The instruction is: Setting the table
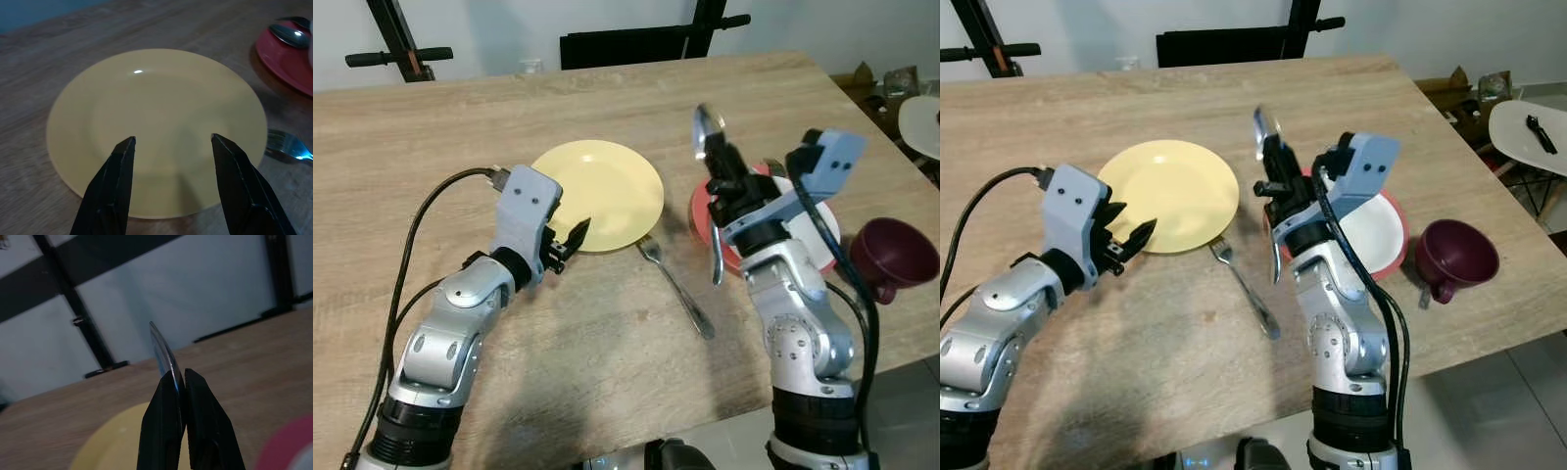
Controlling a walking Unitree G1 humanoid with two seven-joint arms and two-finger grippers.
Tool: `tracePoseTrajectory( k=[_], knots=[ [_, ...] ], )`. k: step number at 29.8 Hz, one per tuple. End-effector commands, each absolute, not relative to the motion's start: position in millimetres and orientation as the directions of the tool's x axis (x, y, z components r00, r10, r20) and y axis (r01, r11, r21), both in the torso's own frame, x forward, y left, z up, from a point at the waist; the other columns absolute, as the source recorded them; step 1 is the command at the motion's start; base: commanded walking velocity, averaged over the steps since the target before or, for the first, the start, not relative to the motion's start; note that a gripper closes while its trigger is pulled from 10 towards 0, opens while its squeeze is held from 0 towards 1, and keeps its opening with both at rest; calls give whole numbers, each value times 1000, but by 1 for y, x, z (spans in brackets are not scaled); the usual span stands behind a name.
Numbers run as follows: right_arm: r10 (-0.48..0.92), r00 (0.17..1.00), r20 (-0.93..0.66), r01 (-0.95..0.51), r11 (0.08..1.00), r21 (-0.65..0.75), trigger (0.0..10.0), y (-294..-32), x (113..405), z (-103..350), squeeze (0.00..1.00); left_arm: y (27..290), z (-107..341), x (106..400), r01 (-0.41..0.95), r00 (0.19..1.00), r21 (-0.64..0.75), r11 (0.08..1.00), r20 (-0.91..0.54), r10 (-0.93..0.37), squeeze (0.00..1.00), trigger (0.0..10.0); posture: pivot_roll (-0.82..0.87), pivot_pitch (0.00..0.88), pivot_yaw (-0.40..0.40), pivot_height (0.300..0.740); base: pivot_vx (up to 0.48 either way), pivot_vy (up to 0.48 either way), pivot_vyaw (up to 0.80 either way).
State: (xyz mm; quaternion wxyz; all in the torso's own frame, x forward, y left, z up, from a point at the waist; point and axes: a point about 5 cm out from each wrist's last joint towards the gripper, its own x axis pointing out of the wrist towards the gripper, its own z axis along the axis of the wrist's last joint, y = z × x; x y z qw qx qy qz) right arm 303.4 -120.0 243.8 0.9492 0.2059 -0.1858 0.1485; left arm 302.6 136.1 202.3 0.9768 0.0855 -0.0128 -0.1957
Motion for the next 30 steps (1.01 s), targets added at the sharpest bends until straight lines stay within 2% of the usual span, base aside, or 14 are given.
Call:
tracePoseTrajectory(
  k=[1,7,18,30],
  knots=[
    [150,907,393,-297,890,346,10000,-125,301,239,0,140,198,304,344,938,167,924,-16,-346,0,10000,-78,116,36,740,0,0,0],
    [45,937,345,-173,921,348,10000,-132,299,229,0,139,197,302,315,947,147,938,7,-320,0,10000,-85,103,37,740,0,0,0],
    [7,938,347,-124,941,315,10000,-137,304,230,0,135,198,304,282,957,136,950,32,-288,0,10000,-93,99,42,740,0,0,0],
    [-8,946,325,-99,945,312,10000,-138,307,225,0,136,201,303,279,957,139,950,43,-287,0,10000,-92,106,48,740,-418,0,0]
  ],
)
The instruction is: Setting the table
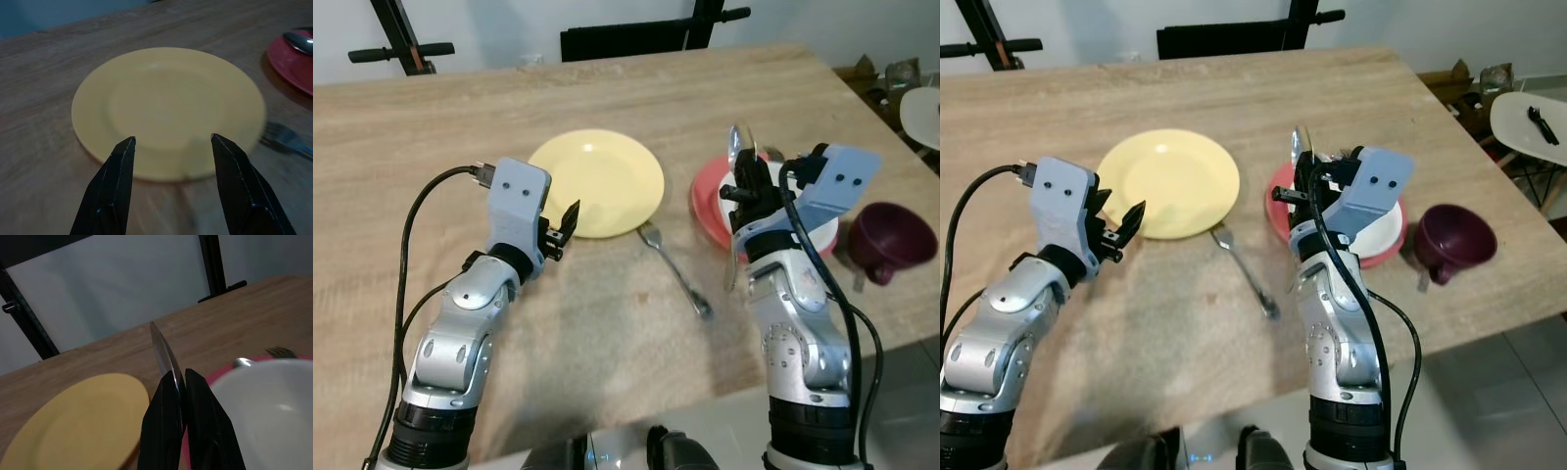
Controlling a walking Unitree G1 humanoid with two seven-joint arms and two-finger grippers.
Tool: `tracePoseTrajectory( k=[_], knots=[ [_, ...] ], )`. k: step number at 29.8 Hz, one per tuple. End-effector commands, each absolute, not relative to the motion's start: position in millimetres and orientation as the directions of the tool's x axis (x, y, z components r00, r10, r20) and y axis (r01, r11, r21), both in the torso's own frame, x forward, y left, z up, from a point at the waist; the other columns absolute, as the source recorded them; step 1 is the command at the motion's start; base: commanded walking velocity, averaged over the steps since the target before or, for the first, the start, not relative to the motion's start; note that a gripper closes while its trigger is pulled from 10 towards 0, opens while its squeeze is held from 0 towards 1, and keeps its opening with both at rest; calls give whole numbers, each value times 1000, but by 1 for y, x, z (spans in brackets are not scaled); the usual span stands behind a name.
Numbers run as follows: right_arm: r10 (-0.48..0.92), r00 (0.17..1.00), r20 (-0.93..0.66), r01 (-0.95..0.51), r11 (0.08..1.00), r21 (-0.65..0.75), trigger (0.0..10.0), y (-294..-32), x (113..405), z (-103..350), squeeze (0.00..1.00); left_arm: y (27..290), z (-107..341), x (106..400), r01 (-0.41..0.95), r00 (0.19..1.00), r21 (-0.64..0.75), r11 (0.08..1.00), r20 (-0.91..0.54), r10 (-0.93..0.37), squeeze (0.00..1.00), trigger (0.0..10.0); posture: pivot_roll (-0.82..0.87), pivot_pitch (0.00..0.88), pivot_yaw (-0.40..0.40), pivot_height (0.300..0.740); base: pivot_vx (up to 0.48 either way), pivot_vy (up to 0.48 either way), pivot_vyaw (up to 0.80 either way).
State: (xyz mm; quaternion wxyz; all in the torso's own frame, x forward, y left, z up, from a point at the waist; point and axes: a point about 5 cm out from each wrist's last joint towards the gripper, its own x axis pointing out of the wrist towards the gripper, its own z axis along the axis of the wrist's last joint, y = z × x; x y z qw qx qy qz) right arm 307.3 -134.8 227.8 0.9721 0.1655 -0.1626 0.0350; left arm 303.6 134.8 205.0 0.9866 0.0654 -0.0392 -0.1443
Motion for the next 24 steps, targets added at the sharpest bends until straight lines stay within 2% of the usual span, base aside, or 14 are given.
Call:
tracePoseTrajectory(
  k=[1,17,24],
  knots=[
    [-9,946,325,-99,945,312,10000,-138,307,225,0,136,201,304,279,957,139,950,44,-287,0,10000,-92,106,48,740,-450,0,0],
    [-10,948,317,-93,947,308,10000,-138,307,222,0,137,201,305,278,957,138,950,45,-287,0,10000,-94,113,51,740,-421,0,0],
    [-11,948,320,-93,947,308,10000,-138,307,222,0,137,201,306,276,958,139,951,44,-284,0,10000,-95,113,53,740,-219,0,0]
  ],
)
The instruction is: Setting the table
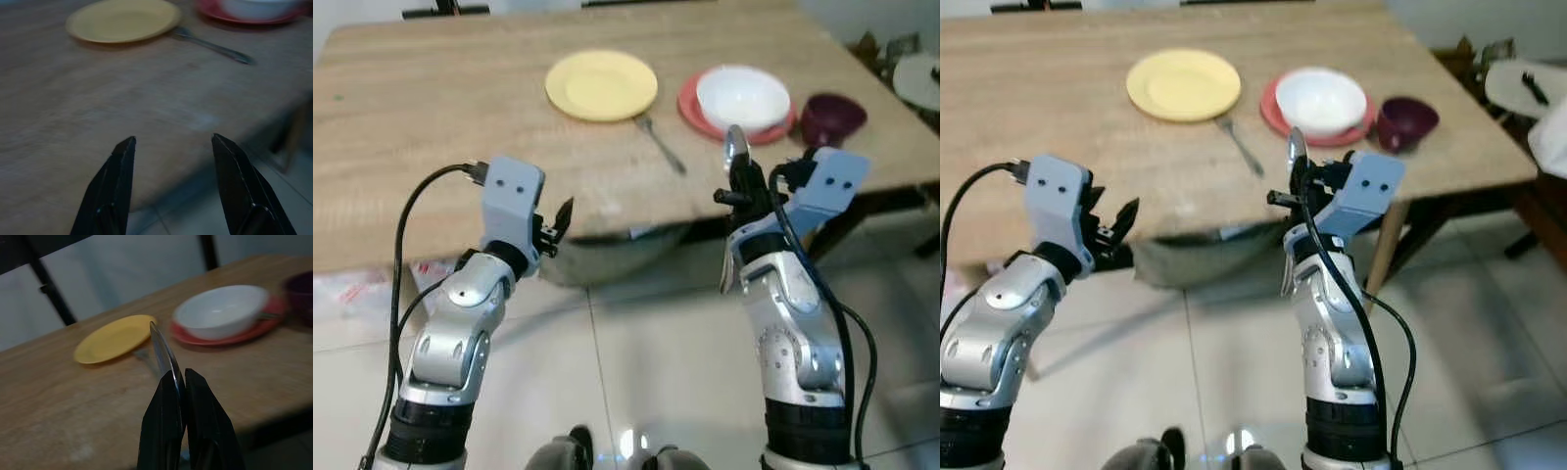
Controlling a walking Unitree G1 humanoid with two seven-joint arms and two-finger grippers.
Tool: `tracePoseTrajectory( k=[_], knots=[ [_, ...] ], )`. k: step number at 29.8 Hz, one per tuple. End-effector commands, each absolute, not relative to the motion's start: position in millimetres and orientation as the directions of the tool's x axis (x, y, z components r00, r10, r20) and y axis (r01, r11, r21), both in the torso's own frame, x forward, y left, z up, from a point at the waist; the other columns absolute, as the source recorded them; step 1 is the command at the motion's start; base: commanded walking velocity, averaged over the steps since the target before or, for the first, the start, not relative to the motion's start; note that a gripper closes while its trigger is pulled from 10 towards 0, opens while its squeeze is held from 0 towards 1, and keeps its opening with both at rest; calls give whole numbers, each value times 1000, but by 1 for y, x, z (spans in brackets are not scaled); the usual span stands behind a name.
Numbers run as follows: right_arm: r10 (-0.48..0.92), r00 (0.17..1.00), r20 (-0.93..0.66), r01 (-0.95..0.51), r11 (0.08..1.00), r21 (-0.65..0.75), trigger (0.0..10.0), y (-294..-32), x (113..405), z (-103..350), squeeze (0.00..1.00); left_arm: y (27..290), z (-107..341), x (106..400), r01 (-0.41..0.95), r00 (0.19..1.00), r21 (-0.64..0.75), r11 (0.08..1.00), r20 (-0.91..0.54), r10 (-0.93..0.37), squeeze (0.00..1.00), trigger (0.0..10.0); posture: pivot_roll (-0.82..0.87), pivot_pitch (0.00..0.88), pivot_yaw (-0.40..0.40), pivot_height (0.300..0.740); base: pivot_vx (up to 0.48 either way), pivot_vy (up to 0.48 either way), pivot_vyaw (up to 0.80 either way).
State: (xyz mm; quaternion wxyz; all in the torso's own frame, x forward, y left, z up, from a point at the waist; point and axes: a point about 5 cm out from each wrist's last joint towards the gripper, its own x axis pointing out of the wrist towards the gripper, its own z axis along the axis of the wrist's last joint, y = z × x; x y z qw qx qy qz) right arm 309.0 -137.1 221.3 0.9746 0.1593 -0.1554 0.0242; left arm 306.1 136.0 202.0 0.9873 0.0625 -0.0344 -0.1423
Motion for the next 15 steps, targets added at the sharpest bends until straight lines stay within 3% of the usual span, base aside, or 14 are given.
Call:
tracePoseTrajectory(
  k=[1,4,15],
  knots=[
    [-11,948,320,-93,947,308,10000,-138,307,222,0,137,201,306,276,958,139,951,44,-284,0,10000,-95,113,53,740,0,0,0],
    [-12,949,316,-93,945,315,10000,-138,307,221,0,137,201,306,274,958,147,950,39,-283,0,10000,-94,113,53,740,0,0,0],
    [-20,953,304,-88,938,336,10000,-140,308,220,0,136,200,307,283,957,140,949,31,-290,0,10000,-95,114,54,740,0,0,-791]
  ],
)
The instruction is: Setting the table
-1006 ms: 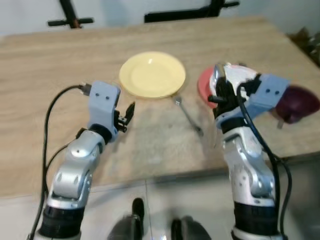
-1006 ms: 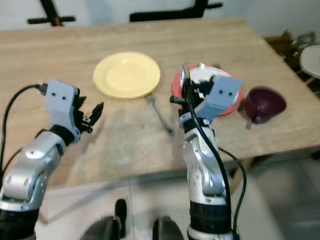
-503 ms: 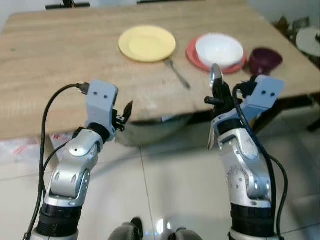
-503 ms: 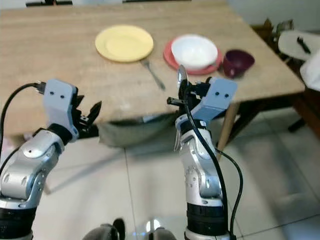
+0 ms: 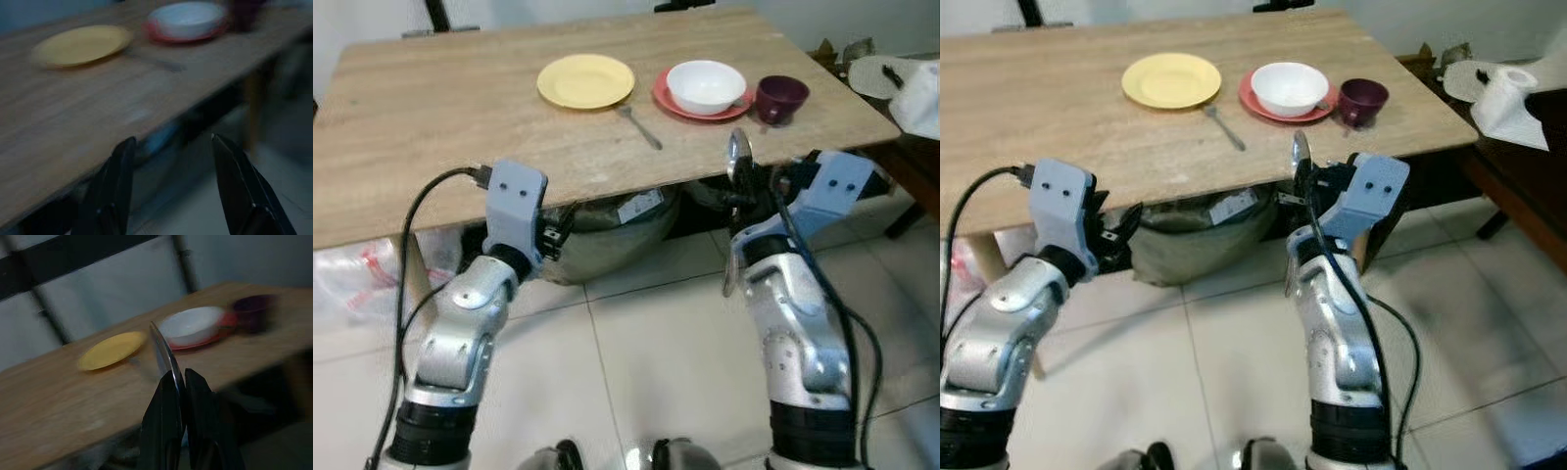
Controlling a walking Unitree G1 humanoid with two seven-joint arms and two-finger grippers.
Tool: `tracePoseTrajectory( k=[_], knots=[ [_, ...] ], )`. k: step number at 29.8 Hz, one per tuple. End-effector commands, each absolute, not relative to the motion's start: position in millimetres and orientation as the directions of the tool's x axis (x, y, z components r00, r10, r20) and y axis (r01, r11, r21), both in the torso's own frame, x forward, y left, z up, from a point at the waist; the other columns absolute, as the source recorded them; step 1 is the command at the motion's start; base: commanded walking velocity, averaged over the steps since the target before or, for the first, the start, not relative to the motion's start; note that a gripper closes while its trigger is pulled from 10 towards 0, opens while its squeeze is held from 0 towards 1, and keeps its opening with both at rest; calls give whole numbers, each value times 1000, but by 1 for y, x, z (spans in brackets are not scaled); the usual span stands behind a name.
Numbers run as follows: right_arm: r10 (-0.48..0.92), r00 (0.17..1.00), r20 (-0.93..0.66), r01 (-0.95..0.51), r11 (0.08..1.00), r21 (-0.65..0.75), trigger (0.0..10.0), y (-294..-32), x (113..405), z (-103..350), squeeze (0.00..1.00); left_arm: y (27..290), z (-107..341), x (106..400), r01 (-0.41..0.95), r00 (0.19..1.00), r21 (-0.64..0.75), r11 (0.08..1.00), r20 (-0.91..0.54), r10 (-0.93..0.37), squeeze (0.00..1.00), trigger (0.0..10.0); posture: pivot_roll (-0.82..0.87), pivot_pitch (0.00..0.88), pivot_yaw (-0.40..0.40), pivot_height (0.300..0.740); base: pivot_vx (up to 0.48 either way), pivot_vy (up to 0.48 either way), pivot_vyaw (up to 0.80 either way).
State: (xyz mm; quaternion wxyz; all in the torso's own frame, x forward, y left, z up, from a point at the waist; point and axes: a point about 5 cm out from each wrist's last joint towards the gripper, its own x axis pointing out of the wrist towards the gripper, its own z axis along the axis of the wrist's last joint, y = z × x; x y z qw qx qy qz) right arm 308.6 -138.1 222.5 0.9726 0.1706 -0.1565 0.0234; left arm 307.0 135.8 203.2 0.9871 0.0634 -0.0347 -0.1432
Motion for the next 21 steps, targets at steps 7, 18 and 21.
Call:
tracePoseTrajectory(
  k=[7,18,21],
  knots=[
    [-17,954,300,-90,936,341,10000,-139,308,220,0,136,200,306,286,956,140,948,29,-292,0,10000,-97,117,54,740,0,0,-800],
    [-20,955,297,-88,935,344,10000,-140,307,220,0,134,200,305,294,953,132,947,32,-300,0,10000,-98,118,54,740,0,0,-800],
    [-20,955,296,-87,935,344,10000,-140,307,220,0,134,200,305,299,951,127,946,37,-306,0,10000,-98,118,54,740,0,0,-800]
  ],
)
